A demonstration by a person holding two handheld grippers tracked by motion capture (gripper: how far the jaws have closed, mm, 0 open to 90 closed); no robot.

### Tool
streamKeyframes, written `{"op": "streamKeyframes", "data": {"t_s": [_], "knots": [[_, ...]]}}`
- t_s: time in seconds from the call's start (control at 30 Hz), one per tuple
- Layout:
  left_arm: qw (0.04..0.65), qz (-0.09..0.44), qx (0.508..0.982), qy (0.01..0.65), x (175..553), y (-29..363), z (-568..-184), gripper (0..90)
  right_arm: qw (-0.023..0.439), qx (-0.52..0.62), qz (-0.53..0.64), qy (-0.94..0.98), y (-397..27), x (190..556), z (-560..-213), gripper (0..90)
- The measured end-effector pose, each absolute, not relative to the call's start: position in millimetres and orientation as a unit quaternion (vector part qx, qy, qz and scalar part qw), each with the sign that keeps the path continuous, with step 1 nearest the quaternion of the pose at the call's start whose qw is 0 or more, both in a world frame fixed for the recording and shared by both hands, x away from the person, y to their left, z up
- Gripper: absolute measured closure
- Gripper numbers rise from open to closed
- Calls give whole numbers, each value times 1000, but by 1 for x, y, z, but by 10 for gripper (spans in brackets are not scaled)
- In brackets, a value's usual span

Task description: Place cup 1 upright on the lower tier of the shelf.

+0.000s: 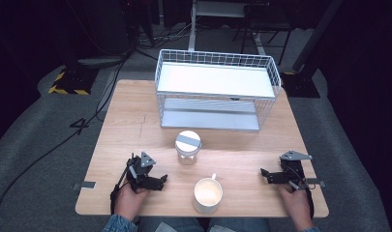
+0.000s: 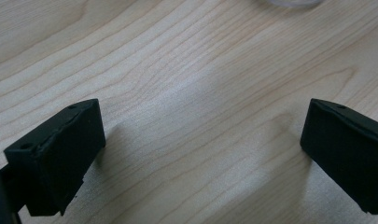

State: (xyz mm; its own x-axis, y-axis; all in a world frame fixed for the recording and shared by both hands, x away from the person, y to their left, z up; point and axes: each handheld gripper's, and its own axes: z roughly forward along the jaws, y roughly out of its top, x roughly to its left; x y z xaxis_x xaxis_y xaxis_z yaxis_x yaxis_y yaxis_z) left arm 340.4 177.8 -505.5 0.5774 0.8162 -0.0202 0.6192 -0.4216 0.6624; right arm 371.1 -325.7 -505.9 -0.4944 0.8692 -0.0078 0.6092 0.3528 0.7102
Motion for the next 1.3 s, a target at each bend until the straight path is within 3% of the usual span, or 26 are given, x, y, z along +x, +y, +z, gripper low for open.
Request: {"op": "streamKeyframes", "data": {"t_s": [0.3, 0.6, 1.3], "knots": [[338, 132, 812, 458, 341, 180, -500, 1, 196, 463, 331, 799, -326, 371, -506, 2], [372, 143, 791, 465, 341, 181, -486, 1, 197, 463, 331, 799, -326, 371, -506, 2], [474, 182, 755, 414, 354, 157, -462, 2, 197, 463, 331, 799, -326, 371, -506, 2]]}}
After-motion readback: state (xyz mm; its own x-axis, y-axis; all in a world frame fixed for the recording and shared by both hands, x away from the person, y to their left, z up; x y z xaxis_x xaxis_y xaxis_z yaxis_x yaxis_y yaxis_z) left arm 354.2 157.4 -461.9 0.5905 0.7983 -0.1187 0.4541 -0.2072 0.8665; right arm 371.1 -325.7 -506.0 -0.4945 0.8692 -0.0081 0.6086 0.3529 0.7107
